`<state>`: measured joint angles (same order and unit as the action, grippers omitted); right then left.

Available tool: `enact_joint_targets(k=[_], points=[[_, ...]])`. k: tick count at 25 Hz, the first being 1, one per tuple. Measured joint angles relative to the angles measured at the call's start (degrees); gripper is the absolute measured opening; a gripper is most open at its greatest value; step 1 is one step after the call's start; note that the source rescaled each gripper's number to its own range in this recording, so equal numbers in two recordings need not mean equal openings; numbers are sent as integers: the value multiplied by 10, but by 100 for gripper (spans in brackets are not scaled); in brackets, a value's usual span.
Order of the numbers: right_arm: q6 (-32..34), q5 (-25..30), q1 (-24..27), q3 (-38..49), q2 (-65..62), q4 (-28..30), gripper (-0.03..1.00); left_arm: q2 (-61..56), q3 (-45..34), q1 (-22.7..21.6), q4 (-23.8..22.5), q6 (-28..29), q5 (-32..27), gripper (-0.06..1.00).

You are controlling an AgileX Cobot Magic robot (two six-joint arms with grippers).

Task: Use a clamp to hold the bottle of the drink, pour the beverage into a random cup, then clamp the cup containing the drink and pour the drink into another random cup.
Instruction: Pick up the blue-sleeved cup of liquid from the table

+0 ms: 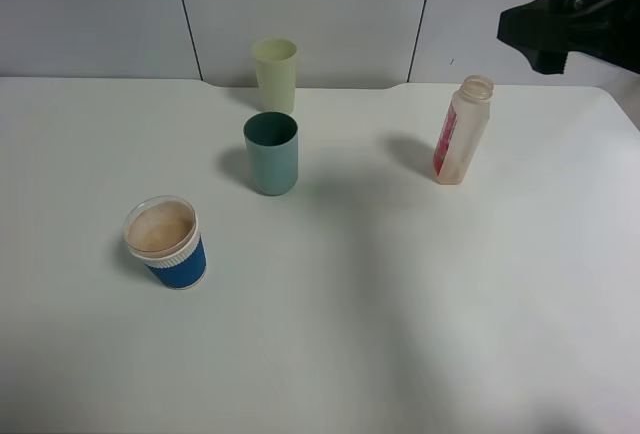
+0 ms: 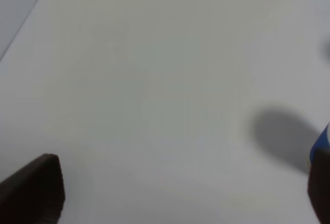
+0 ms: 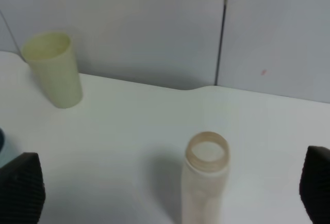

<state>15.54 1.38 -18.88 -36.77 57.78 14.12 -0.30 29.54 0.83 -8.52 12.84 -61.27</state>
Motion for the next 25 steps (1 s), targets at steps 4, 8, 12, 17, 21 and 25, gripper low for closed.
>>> enact_joint_targets(k=[4,8,12,17,21,25], points=[[17,94,0,0,-65,32,99,0,0,0,0,0,0,88],[36,170,0,0,-114,61,100,0,0,0,0,0,0,88],[61,247,0,0,-160,89,100,0,0,0,0,0,0,88],[79,303,0,0,-224,90,100,0,0,0,0,0,0,88],[76,353,0,0,-256,77,100,0,0,0,0,0,0,88],[58,412,0,0,-290,52,100,0,0,0,0,0,0,88]])
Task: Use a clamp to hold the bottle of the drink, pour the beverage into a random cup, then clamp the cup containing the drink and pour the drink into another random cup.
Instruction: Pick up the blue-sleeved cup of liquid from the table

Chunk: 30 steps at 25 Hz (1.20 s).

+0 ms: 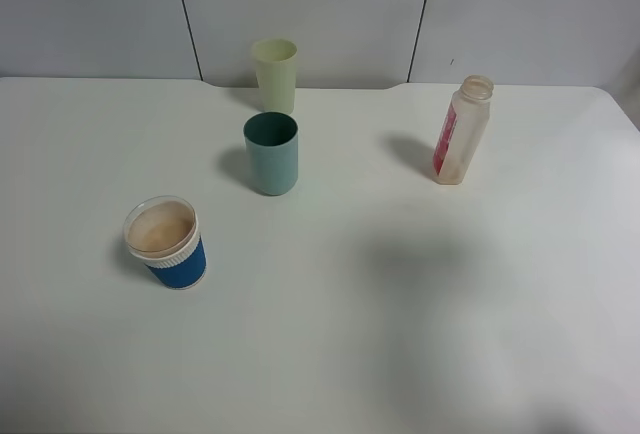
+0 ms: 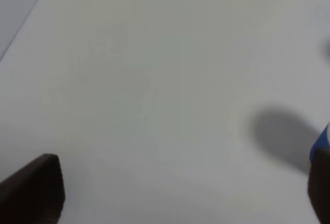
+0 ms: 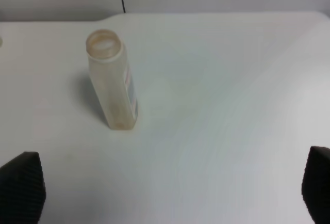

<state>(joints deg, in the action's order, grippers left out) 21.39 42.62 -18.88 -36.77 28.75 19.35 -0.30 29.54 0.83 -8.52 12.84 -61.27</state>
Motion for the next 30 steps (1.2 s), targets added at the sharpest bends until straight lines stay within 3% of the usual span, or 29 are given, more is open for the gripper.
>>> enact_joint_targets(k=[6,11,17,24,30], points=[[-18,44,0,0,-32,-27,100,0,0,0,0,0,0,88],[-56,127,0,0,-77,-86,100,0,0,0,0,0,0,88],[-90,199,0,0,-113,-110,100,0,0,0,0,0,0,88],[-117,225,0,5,-177,-117,100,0,0,0,0,0,0,88],[-118,235,0,60,-287,-124,100,0,0,0,0,0,0,88]])
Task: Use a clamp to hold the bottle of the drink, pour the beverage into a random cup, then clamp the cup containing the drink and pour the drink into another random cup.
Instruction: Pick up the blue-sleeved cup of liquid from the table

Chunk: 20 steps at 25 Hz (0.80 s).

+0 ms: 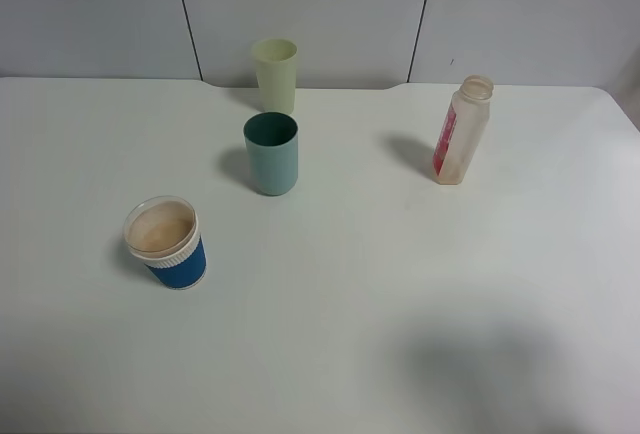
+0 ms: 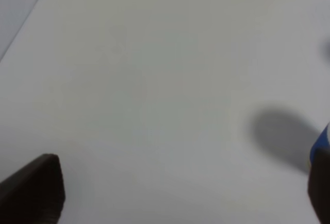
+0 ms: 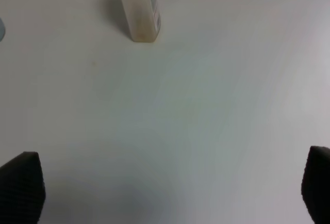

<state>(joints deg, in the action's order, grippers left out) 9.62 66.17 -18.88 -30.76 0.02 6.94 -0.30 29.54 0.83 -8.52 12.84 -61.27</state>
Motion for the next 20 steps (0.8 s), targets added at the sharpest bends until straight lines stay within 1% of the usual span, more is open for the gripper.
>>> enact_joint_targets(k=[4,6,9,20], points=[[-1,-7,0,3,-2,0,100,0,0,0,0,0,0,88],[-1,-31,0,14,-2,0,100,0,0,0,0,0,0,88],[-11,-42,0,20,-2,-9,100,0,0,0,0,0,0,88],[-16,-43,0,20,-2,-14,100,0,0,0,0,0,0,88]])
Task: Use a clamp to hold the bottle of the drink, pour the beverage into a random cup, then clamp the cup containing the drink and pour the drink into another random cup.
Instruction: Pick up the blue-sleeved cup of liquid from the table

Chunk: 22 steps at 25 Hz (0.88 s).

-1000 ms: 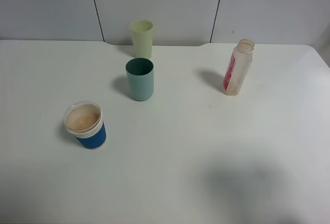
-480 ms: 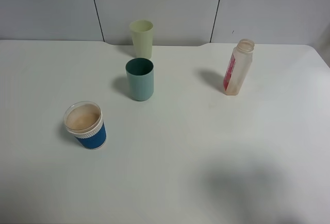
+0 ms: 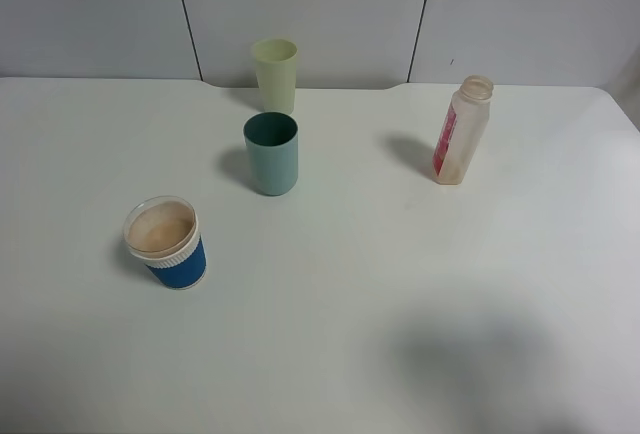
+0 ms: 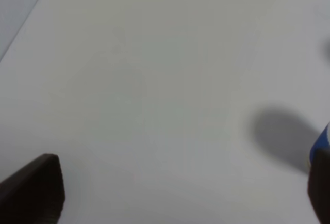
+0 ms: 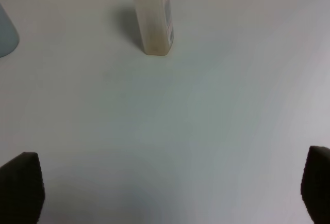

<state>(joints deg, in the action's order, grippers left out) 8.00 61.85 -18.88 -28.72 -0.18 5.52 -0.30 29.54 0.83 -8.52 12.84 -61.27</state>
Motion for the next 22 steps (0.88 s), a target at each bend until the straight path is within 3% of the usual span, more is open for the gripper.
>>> enact_joint_targets(k=[9,13,22], points=[[0,-1,18,1,0,0,100,0,0,0,0,0,0,88],[-32,-3,128,1,0,-26,100,0,0,0,0,0,0,88],[-89,-3,217,1,0,-74,100,0,0,0,0,0,0,88]])
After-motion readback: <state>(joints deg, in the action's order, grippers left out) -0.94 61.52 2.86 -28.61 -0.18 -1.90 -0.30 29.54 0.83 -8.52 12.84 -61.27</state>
